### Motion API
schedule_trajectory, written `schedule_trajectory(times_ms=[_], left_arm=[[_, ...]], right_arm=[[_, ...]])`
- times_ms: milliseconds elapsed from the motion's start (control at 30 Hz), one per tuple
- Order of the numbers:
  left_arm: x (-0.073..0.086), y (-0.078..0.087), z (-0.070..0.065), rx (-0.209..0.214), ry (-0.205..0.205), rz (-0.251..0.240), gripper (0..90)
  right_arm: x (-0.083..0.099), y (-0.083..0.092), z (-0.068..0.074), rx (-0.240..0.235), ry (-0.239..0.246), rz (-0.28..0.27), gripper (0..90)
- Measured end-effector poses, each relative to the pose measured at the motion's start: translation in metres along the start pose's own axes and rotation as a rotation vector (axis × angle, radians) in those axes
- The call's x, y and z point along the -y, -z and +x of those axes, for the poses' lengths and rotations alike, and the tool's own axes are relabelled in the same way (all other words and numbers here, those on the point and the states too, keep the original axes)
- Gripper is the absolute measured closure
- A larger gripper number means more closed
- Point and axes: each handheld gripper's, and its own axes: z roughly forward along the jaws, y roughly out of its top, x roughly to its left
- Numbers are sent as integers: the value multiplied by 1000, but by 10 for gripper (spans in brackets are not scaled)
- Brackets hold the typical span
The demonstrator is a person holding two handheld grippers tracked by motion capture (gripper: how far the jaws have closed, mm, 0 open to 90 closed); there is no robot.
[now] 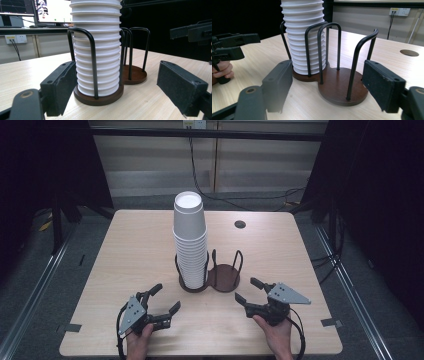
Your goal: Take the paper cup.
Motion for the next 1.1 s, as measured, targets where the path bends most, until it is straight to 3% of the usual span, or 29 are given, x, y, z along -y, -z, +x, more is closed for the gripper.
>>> schedule_trajectory(times_ms=[433,1100], left_arm=[[0,0,0,2,0,-1,160],[0,0,0,2,0,1,160]], right_arm=[[-22,-6,1,-82,-27,79,256],[-62,-15,-3,-191,-2,70,205]])
